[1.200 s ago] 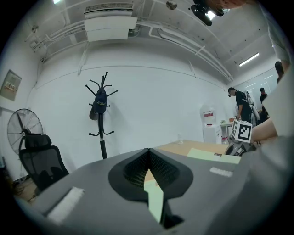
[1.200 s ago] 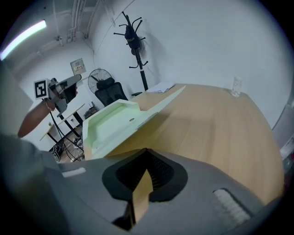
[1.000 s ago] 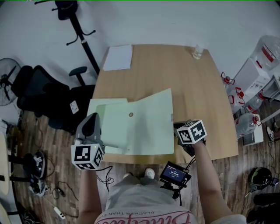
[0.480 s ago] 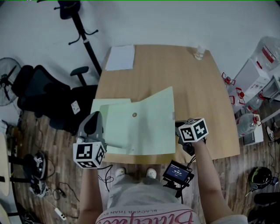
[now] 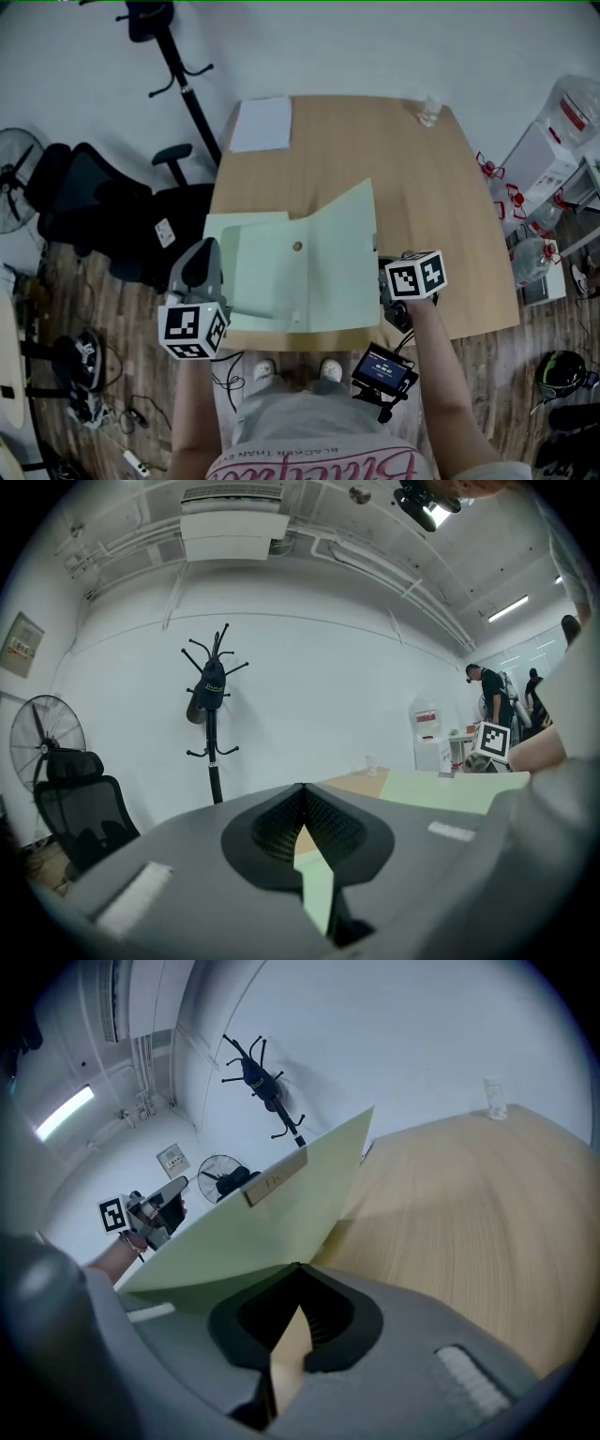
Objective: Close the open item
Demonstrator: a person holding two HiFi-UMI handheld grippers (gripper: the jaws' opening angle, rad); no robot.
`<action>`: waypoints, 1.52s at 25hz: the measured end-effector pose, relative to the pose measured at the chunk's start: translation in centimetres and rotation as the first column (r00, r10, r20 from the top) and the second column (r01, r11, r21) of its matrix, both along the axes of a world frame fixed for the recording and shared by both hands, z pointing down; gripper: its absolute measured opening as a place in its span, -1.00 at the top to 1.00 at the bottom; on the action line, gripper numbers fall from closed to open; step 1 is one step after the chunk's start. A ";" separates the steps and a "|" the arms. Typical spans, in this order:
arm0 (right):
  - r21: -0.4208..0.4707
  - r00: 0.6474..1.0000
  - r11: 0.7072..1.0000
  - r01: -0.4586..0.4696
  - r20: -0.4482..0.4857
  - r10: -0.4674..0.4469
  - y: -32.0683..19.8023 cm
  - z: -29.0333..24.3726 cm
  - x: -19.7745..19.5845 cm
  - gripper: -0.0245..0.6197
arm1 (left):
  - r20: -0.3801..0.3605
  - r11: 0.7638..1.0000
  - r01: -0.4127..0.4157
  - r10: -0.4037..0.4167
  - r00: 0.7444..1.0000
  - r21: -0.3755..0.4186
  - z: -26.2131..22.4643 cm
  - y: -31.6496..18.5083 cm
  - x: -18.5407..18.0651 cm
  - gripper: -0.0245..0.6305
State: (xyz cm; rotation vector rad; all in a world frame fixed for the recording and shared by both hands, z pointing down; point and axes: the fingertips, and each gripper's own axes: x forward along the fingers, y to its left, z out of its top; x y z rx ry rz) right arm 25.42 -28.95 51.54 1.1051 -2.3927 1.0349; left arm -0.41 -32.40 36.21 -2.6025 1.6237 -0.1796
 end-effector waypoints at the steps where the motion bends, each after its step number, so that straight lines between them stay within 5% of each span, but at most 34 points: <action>1: -0.001 1.000 1.000 0.000 0.006 0.000 0.0 -0.1 -0.2 0.92 | 0.000 1.000 -0.001 0.001 1.000 0.001 -0.1 0.0 -0.2 0.88; 11: 0.008 0.997 1.000 -0.018 0.078 0.018 -0.3 -1.4 -2.6 0.92 | 0.002 1.000 -0.021 0.021 1.000 -0.002 0.0 -0.3 -2.5 0.88; 38: 0.026 1.000 1.000 -0.016 0.023 0.015 -2.2 -2.9 -9.2 0.92 | -0.049 1.000 -0.020 0.021 0.999 0.023 -0.7 -2.0 -9.1 0.88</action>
